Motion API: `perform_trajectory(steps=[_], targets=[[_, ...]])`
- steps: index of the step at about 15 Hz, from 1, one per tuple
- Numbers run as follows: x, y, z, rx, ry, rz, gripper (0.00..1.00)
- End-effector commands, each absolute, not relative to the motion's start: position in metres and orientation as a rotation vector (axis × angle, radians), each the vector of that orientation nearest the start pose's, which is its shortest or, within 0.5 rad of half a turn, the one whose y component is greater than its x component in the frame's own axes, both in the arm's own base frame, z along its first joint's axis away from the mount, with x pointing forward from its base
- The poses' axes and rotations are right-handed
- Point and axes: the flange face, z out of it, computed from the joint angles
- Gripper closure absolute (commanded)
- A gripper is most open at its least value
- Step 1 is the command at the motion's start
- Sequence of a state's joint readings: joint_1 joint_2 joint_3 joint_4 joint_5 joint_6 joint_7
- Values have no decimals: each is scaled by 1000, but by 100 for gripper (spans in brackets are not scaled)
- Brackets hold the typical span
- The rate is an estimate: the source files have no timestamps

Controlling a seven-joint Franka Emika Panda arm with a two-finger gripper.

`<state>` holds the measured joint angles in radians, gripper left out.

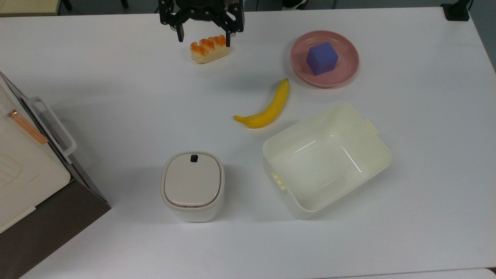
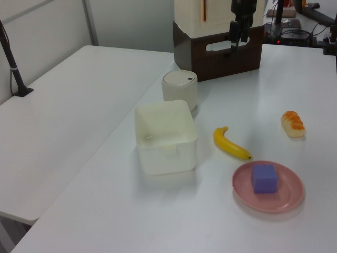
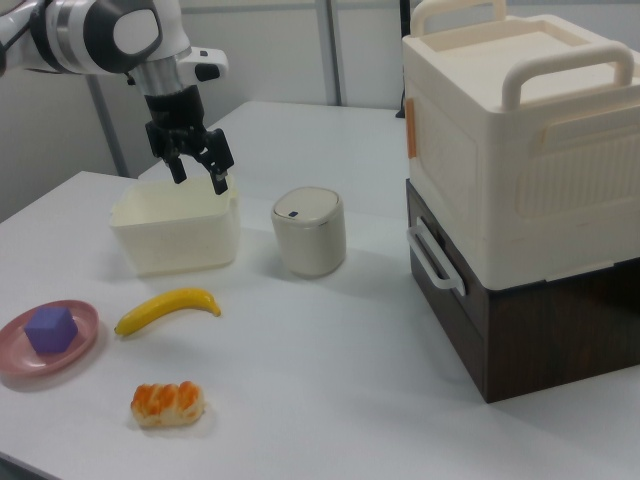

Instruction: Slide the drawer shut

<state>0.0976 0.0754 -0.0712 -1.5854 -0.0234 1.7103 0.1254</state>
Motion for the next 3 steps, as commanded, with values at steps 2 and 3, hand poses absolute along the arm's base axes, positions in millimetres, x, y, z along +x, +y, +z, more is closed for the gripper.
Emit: perform_trajectory(steps=[2,3], targets=[[576,13,588,-3198,112,-29,0],[575,12,589,-3198,115,-21,0]])
